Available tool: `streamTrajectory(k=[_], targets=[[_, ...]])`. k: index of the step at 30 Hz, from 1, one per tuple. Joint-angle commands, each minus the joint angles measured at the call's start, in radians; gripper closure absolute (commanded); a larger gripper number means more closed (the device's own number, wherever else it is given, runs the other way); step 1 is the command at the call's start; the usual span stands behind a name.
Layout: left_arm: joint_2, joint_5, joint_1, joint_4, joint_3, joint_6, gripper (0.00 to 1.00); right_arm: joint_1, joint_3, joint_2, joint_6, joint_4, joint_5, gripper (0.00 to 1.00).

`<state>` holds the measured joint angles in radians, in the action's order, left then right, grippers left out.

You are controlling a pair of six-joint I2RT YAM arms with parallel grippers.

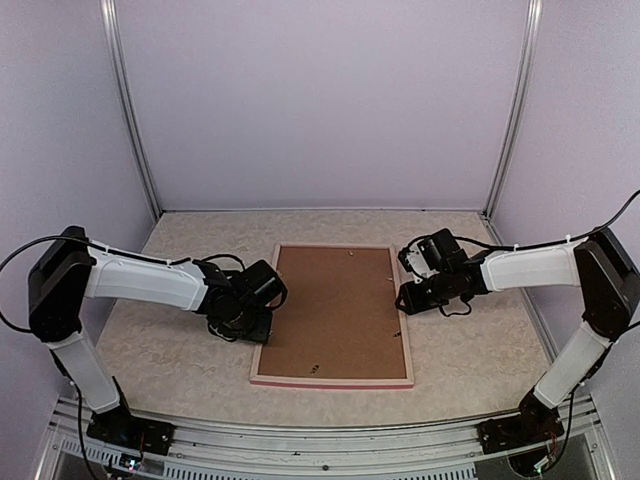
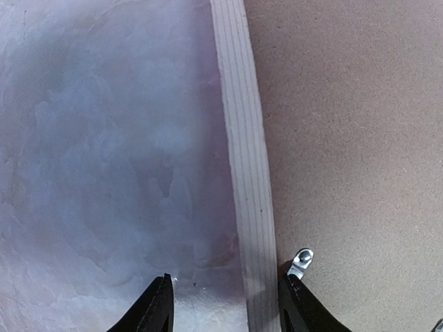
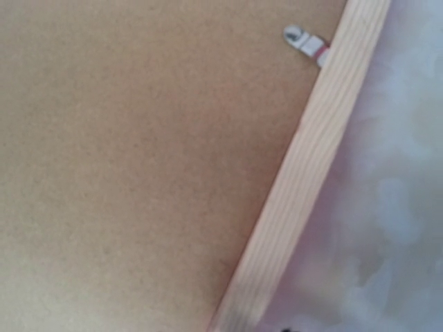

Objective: Put the photo into the frame
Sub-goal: Press the fastener onto the backboard.

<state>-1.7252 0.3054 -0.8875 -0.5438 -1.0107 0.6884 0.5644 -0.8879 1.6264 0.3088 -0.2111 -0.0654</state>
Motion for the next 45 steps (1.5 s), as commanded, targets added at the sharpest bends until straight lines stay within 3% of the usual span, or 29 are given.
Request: streamTrajectory(k=[1, 7, 17, 27, 45], targets=[[-0.044, 0.032, -0.005, -0.039, -0.015, 0.004, 0.50, -0.010, 0.020, -0.034, -0.009, 0.020, 0.019, 0.64], [-0.075, 0.038, -0.012, -0.055, -0.015, 0.014, 0.53, -0.011, 0.027, -0.037, -0.007, 0.019, 0.030, 0.64], [-0.115, 0.055, -0.060, -0.131, -0.026, 0.056, 0.66, -0.011, 0.032, -0.054, -0.008, 0.012, 0.040, 0.64], [-0.146, 0.033, -0.096, -0.192, -0.041, 0.081, 0.69, -0.011, 0.039, -0.072, -0.008, 0.013, 0.035, 0.65], [-0.149, 0.024, -0.071, -0.146, 0.041, 0.106, 0.79, -0.011, 0.052, -0.101, -0.007, 0.008, 0.033, 0.64]])
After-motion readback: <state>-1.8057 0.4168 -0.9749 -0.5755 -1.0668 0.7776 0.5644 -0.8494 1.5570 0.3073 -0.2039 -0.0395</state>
